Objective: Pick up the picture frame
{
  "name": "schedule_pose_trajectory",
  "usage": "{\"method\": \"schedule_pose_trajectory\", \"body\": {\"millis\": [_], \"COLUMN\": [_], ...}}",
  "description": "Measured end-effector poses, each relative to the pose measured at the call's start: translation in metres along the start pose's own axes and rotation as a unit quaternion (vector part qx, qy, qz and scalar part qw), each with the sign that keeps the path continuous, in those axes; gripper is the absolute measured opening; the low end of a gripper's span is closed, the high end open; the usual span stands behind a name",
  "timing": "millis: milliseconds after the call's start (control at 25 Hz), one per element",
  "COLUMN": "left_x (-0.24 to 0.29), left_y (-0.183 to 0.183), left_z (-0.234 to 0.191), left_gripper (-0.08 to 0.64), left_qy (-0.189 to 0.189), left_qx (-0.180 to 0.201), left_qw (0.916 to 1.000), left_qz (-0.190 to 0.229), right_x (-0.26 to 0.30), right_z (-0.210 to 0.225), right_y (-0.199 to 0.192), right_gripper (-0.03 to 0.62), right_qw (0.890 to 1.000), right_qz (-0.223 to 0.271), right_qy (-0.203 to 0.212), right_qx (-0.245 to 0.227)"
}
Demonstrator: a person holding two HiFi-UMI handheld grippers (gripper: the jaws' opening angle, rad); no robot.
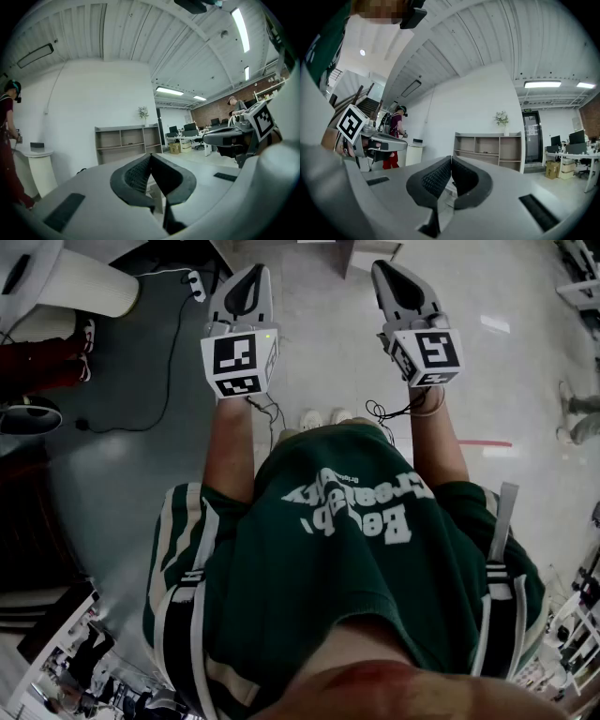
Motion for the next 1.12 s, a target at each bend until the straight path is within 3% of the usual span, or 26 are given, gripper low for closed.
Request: {"method": "schedule_pose_trajectory", "body": {"millis": [360, 680, 1120], "left_x": [0.003, 0.005, -0.003], "left_y": [-0.004, -0.007, -0.012], "left_z": [0.013, 0.034, 0.085], "left_gripper": [0.019, 0.02, 0.018], "left_qy": [0.006, 0.018, 0.022], "left_qx": [0.001, -0.004, -0.001], "left_qw": [1.0, 0.9998, 0.9997], "left_qz": [-0.003, -0.004, -0.01], "right_x": [-0.01, -0.021, -0.062], "right_z": [0.014, 0.025, 0.046], "right_y": [-0.01, -0.021, -0.042], "right_gripper": [0.034, 0.034, 0.034], "right_qw": [1.0, 1.0, 1.0], "right_qz": [0.015, 0.009, 0.011], "right_qy": [0.007, 0.017, 0.025], "right_qx": [0.021, 0.011, 0.013]}}
Point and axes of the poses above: the fingertips, and each gripper's own axes: x forward along the fingers, z to its right, y out of its top, the point moved 6 cm from there along -x, backward along the fingers, and after that the axes turned 11 degrees about -z, right-handed, at the moved point
